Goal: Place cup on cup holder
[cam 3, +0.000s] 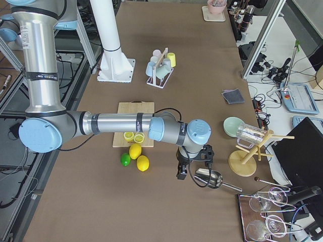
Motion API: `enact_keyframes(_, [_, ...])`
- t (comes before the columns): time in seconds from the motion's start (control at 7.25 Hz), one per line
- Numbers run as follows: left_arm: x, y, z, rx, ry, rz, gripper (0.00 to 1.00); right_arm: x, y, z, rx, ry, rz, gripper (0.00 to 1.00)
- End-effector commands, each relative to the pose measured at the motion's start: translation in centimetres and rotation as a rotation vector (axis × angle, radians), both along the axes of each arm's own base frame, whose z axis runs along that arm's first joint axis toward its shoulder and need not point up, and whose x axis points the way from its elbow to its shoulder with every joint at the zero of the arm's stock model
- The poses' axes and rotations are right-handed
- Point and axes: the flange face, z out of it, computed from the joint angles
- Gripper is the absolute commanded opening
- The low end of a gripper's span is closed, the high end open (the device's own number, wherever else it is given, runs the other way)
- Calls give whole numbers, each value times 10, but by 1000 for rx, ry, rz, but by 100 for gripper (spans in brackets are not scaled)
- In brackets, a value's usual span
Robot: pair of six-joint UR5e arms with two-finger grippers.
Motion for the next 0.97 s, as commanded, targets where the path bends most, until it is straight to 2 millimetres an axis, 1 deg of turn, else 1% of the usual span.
enact_keyframes(0.0, [0, 0, 2, 5, 1, -2, 99, -1, -11, -11, 27, 3, -2, 100])
enact_keyframes(0.28, [0, 0, 3, 3, 1, -2, 99, -1, -10, -7, 36, 5, -3, 100])
enact_keyframes(0.83, [1, 2, 7, -21, 15, -2, 98, -1, -13, -9, 41, 3, -2, 100])
